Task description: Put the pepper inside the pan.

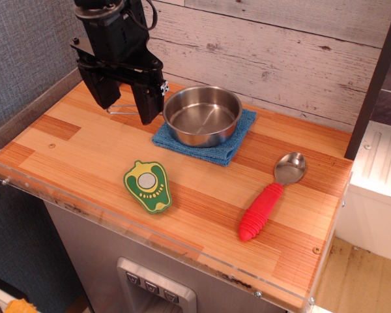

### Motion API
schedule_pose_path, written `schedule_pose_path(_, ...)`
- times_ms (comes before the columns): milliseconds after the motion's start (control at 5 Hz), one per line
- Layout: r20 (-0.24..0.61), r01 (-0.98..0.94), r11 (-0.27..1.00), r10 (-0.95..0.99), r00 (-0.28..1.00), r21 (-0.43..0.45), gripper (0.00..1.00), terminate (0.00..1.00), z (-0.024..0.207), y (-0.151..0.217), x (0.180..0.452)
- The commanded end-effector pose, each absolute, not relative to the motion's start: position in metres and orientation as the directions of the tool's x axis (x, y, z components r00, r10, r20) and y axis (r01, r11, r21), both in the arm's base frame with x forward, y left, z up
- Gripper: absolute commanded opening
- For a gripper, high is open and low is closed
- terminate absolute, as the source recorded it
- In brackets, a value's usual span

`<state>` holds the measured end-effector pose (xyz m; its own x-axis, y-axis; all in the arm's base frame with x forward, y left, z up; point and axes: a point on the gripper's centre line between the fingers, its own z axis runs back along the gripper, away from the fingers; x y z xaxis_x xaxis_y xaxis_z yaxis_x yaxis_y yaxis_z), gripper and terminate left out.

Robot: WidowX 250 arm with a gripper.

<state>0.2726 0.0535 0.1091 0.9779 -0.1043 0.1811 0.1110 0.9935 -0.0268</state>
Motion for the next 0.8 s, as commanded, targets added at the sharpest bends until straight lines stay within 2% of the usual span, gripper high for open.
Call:
schedule_pose_path(0, 0.181, 0.111, 0.993, -0.104, 0.978, -0.027, 1.0, 0.0, 0.109, 0.054, 0.273)
schedule_pose_path(200, 0.187, 0.13, 0.992, -0.125, 0.974, -0.011, 1.0, 0.0, 0.104, 0.048, 0.267)
schedule_pose_path(600, 0.095, 0.11, 0.994, -0.111, 0.989, 0.015, 1.0, 0.0, 0.07, 0.045, 0.243)
